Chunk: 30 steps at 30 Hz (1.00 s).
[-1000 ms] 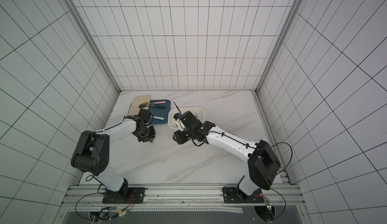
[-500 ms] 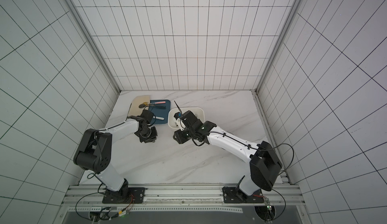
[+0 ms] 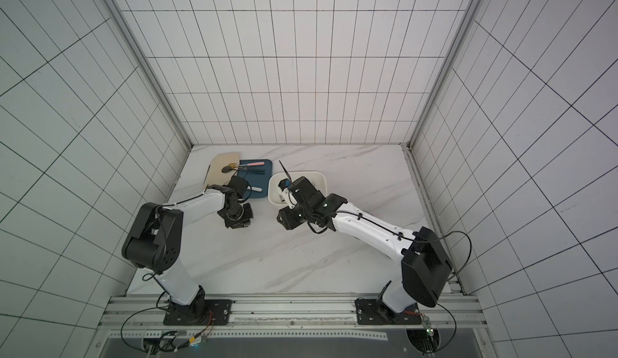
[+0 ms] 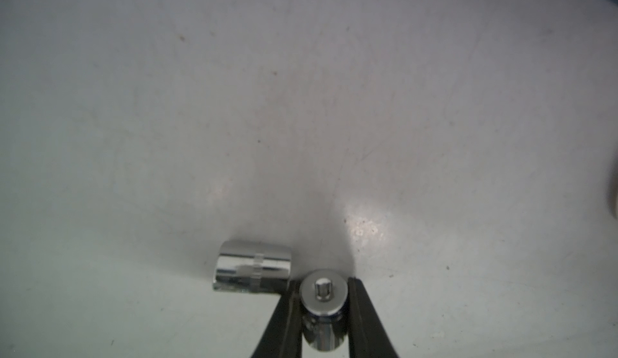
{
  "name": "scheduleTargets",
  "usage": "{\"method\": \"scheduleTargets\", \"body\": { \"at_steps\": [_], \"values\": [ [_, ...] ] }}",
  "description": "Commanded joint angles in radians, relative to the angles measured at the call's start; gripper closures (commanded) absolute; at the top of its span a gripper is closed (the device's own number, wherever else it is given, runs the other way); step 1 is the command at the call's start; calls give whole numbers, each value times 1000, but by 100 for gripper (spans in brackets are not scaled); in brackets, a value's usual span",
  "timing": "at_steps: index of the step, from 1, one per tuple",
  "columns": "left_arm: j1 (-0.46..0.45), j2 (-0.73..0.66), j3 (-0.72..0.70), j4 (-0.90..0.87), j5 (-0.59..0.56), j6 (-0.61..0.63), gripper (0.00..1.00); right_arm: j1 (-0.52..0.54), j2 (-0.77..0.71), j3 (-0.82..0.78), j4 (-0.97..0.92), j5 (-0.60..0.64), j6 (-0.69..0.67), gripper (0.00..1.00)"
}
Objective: Put the socket on the desktop into the storage box
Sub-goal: Pick up the socket head from the center of the board.
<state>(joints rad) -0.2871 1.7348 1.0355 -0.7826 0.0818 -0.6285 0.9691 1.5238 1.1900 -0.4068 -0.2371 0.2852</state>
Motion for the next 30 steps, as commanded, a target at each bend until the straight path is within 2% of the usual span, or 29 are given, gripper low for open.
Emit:
{"method": "scheduleTargets", "body": {
  "at_steps": [1,11,30],
  "values": [
    [-7,18,15,8,-14,0,79,1,-28,-38,13,22,2,52],
    [-23,-12,47,-18,-4,-3,83,0,-29,-41,16,22,4,52],
    [-78,-61,226,-90,42,-15,83,-34,-99,-78,-3,61,6,52]
  ]
}}
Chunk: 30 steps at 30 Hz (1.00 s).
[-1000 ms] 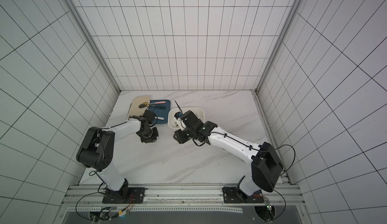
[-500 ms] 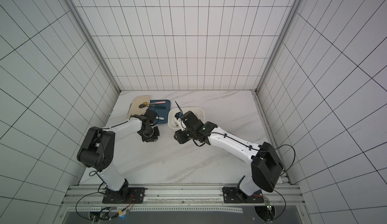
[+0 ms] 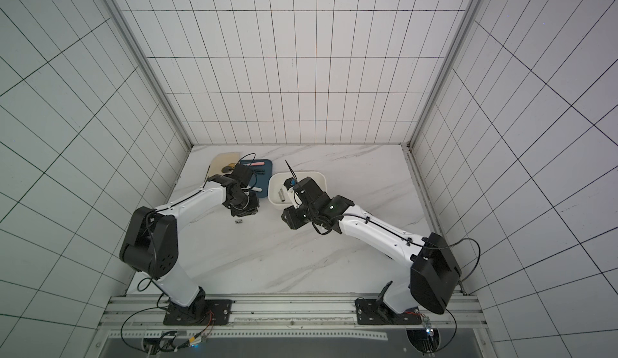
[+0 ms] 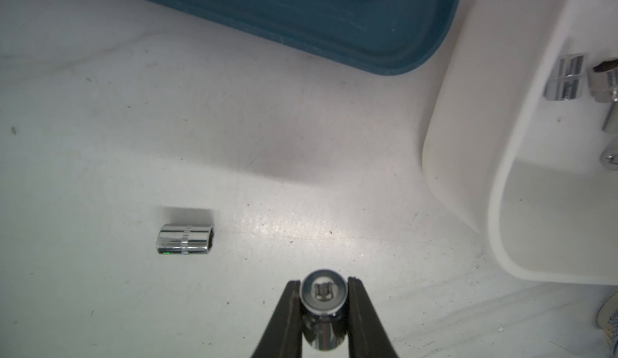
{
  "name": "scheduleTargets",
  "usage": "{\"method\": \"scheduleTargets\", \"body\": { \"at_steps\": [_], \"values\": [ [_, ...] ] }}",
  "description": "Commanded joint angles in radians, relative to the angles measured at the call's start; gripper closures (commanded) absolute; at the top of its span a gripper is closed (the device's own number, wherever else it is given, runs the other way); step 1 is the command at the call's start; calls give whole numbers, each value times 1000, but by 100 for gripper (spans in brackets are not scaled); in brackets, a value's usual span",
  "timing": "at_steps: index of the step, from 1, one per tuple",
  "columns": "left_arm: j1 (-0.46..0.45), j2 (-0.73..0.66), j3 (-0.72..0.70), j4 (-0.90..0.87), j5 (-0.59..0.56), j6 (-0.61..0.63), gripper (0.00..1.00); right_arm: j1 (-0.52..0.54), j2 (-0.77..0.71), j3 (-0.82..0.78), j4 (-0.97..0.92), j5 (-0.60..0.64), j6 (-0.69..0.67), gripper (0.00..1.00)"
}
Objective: Put the socket on the desktop into the storage box
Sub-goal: Pick up the socket head from the center of the board, then place the socket head in the storage box.
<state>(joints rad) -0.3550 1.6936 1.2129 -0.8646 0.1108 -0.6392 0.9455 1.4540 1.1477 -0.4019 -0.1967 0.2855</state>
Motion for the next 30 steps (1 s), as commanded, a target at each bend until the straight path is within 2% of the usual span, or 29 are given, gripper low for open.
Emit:
{"method": "scheduleTargets", "body": {
  "at_steps": [1,17,30],
  "values": [
    [-16,-13,65,-11,14,-5,83,-12,-35,-40,-9,22,7,52],
    [-116,174,387,-68,44,-4,83,-74,-128,-83,-50,47,24,52],
    [-141,358,609,-107,68,20,83,-126,-165,-96,-92,65,40,51]
  ]
}}
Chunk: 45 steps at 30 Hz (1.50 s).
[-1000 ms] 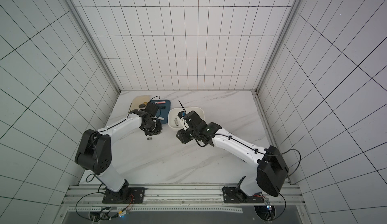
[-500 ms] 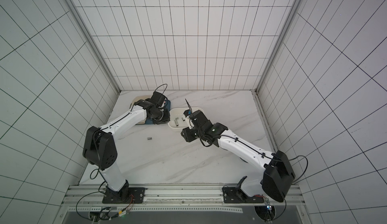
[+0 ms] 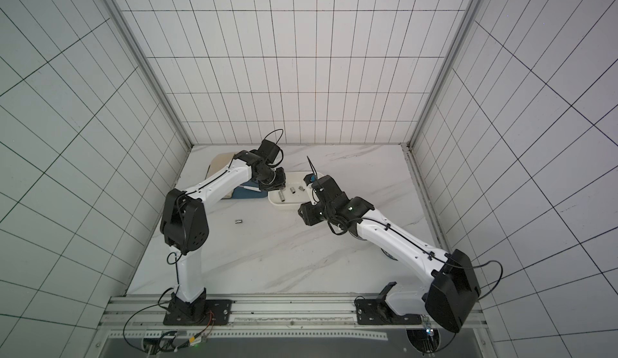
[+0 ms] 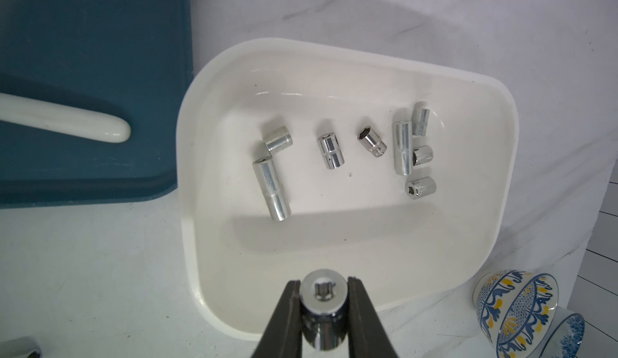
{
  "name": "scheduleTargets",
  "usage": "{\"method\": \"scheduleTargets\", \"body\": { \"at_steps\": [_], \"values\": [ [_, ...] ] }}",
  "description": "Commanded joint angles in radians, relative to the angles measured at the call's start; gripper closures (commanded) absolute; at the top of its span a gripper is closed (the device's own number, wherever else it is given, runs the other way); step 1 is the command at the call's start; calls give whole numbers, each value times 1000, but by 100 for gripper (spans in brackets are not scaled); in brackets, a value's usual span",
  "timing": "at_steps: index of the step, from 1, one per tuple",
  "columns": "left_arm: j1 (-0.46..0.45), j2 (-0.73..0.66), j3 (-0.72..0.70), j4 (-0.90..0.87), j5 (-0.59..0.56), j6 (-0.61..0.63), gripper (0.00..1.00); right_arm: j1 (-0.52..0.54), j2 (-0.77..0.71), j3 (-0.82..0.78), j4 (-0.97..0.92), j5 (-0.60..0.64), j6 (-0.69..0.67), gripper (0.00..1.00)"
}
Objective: Put the socket on the desktop into the storage box
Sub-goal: Place the socket head in the storage box.
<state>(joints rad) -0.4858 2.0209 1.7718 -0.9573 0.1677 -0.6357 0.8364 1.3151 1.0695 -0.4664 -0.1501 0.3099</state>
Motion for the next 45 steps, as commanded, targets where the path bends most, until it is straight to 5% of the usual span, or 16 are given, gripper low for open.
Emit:
{"method": "scheduleTargets", "body": {
  "at_steps": [1,23,45],
  "values": [
    [-14,49,73,-21,12,20,83,-20,-28,-17,-29,21,16,51],
    [-22,338,387,-56,37,47,83,-68,-14,-5,-81,69,43,51],
    [-21,409,416,-15,53,44,77,-74,-1,-43,-65,60,58,51]
  ]
}}
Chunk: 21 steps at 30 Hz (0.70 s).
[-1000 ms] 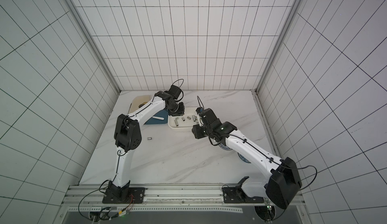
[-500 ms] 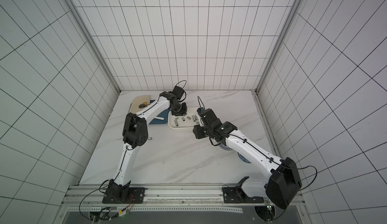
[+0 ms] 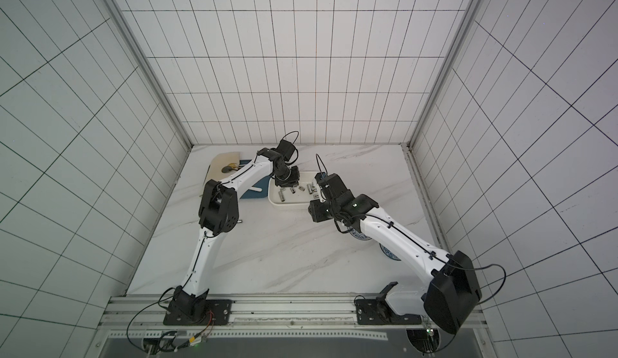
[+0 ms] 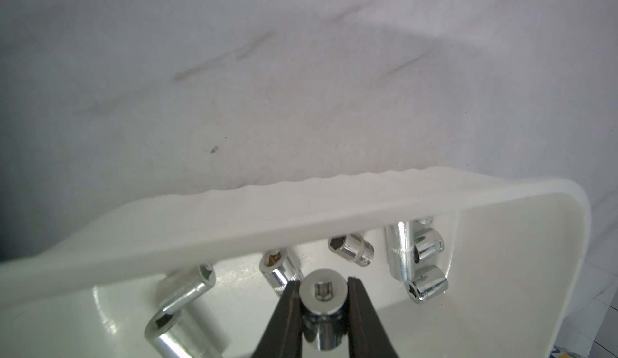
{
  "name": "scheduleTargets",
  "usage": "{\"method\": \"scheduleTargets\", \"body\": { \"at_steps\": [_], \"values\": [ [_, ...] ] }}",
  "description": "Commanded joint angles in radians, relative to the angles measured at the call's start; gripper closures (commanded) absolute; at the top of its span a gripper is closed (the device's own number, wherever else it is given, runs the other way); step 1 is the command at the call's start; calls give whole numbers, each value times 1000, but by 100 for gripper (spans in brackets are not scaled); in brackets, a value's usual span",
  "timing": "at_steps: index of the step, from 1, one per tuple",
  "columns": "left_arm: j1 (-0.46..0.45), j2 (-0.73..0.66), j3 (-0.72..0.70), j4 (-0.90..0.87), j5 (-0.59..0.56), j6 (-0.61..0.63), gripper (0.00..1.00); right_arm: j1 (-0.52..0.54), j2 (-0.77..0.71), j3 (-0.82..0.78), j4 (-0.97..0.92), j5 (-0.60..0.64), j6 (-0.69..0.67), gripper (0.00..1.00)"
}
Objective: Put the socket on the desktop into the storage box
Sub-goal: Place the socket head in the storage box, then pick up the socket head from the center of the board.
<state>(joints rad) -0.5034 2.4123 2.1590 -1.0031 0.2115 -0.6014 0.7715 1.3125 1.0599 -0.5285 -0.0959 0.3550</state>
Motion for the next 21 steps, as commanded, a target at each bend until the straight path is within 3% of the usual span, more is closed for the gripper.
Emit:
{"method": "scheduleTargets", "body": {
  "at_steps": [1,7,21],
  "values": [
    [-3,16,29,31,8,10,77,-9,1,-33,-2,7,13,51],
    [-4,16,30,30,5,10,66,-10,-2,-38,2,9,21,51],
    [-4,-92,-42,36,-8,14,65,-9,-13,-41,9,-12,26,52]
  ]
}}
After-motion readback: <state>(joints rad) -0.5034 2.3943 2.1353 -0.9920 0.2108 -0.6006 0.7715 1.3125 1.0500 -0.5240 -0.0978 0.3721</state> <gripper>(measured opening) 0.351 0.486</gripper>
